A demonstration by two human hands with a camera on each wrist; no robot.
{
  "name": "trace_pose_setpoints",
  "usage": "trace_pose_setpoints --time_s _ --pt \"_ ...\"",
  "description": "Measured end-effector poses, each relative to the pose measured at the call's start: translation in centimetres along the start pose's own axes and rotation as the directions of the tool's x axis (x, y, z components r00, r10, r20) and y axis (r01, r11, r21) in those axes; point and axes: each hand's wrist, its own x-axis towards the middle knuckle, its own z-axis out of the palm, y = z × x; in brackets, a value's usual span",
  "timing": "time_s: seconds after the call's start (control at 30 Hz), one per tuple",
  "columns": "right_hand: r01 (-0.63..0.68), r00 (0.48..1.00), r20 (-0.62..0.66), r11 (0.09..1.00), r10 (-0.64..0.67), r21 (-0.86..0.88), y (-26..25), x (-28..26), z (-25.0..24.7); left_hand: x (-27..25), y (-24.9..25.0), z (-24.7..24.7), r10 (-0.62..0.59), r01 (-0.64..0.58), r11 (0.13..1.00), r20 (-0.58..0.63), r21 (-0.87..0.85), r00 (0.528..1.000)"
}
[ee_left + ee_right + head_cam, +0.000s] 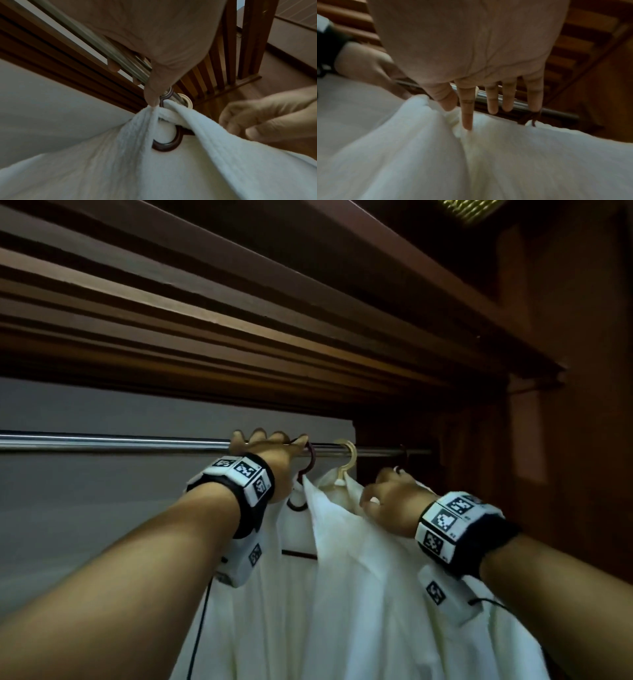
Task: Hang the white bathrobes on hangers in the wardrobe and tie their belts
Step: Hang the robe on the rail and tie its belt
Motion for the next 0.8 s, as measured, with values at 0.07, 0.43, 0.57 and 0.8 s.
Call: trace_pose_setpoints --time_s 0.07,0.43,0.57,0.8 --pt "0.03 0.999 0.04 0.999 -0.029 -0.034 0.7 0.5 0.3 -0.1 0.1 -0.1 -0.014 0.014 1.0 0.003 0.0 1.0" --pt "-0.081 0.995 0.089 0.806 0.035 0.587 6.2 2.8 3.0 -0.1 0.3 -0.6 -0.029 0.028 0.999 0.057 0.019 0.998" --pt "0.01 1.0 0.02 0.999 -0.011 0.046 5.0 -2.1 0.3 0.4 0.6 -0.1 -0.055 0.055 0.998 0.056 0.004 0.997" --pt "-0.137 0.99 -0.033 0.991 0.137 -0.01 8.0 -15.7 -1.8 -2.1 5.9 1.8 0.014 -0.035 0.972 -0.092 -0.232 0.996"
